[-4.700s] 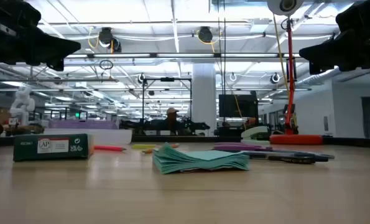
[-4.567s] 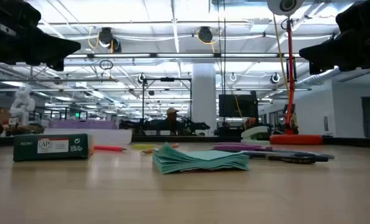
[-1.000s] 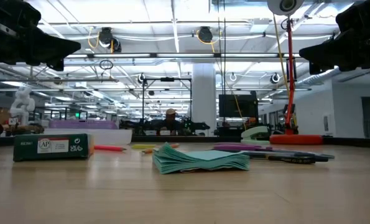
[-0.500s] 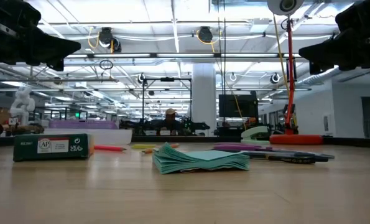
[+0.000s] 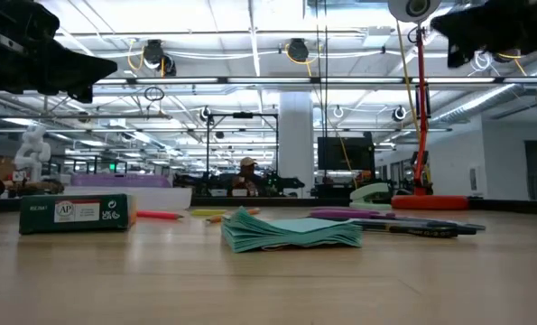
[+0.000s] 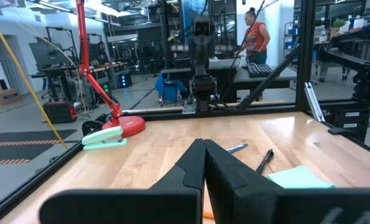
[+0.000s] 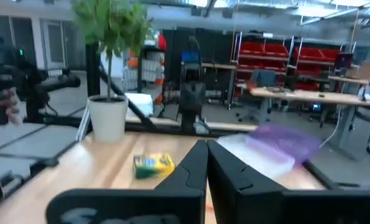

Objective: Pack school essentials
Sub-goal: Put the pink pencil into the purple supply box

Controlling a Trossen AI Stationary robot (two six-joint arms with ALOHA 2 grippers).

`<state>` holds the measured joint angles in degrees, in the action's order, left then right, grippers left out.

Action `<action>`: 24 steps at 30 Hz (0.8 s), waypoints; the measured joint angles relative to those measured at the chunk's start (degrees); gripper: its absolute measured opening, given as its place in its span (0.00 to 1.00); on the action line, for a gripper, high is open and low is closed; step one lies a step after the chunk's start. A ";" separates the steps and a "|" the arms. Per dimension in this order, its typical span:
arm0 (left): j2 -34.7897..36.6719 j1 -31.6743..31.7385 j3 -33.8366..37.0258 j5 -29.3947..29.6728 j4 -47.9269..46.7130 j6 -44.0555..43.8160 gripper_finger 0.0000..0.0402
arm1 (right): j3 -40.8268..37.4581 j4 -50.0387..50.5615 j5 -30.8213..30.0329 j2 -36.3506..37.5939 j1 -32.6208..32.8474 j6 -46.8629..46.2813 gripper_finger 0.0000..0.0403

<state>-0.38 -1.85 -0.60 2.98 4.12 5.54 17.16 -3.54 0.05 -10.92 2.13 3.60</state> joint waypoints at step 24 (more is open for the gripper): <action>0.00 -0.01 0.00 0.00 0.00 0.00 0.02 | 50.27 32.52 -0.33 -32.48 -0.02 -8.00 0.00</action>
<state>-0.38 -1.85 -0.60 2.98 4.12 5.54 67.43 28.98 -0.27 -43.41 2.11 -4.40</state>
